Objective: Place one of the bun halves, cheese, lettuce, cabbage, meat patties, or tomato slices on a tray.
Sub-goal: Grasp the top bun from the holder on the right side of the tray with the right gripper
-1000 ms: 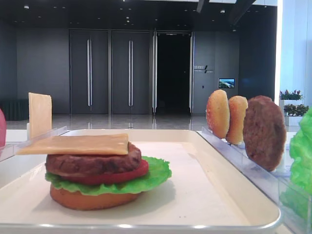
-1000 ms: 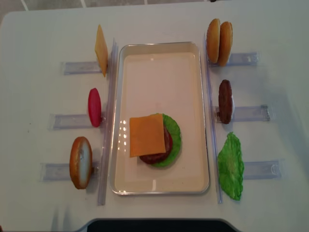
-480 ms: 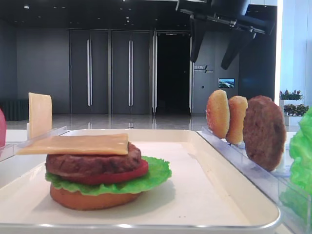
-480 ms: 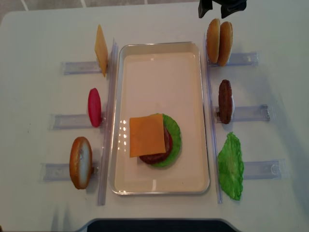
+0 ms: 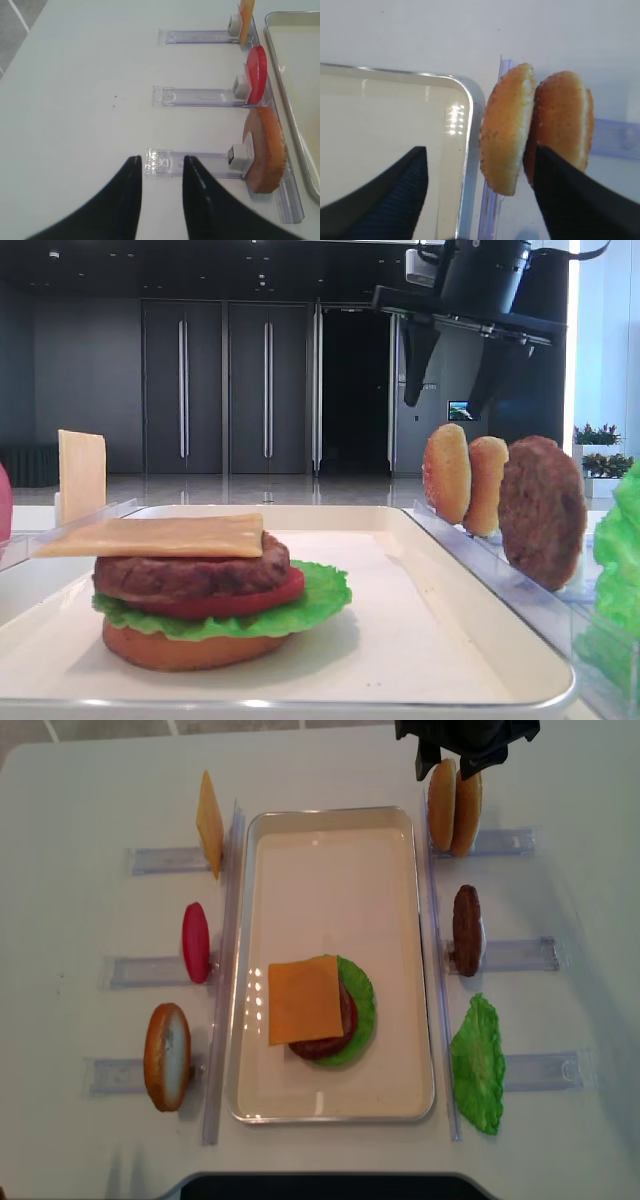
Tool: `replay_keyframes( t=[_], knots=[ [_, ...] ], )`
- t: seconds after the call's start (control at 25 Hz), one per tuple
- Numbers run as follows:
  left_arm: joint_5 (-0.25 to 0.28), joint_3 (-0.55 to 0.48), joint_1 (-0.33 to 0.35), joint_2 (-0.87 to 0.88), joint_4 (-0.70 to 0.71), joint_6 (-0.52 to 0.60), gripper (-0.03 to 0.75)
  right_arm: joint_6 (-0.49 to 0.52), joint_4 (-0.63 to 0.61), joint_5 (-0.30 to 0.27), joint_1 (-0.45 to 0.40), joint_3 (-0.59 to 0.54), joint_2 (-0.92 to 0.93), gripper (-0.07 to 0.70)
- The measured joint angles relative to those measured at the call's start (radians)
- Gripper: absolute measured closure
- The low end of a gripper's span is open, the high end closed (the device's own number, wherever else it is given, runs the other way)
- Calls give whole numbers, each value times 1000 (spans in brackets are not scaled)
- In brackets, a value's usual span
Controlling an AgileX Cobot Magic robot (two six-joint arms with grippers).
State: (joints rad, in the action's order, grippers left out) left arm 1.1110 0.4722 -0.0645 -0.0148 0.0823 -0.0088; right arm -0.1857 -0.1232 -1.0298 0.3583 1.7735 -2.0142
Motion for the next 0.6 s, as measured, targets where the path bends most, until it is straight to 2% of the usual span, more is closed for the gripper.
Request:
replay_keyframes(
  t=[0.6],
  knots=[
    [0, -1, 0, 0, 1, 0, 496, 29, -13, 18, -17, 0, -52, 166]
  ],
)
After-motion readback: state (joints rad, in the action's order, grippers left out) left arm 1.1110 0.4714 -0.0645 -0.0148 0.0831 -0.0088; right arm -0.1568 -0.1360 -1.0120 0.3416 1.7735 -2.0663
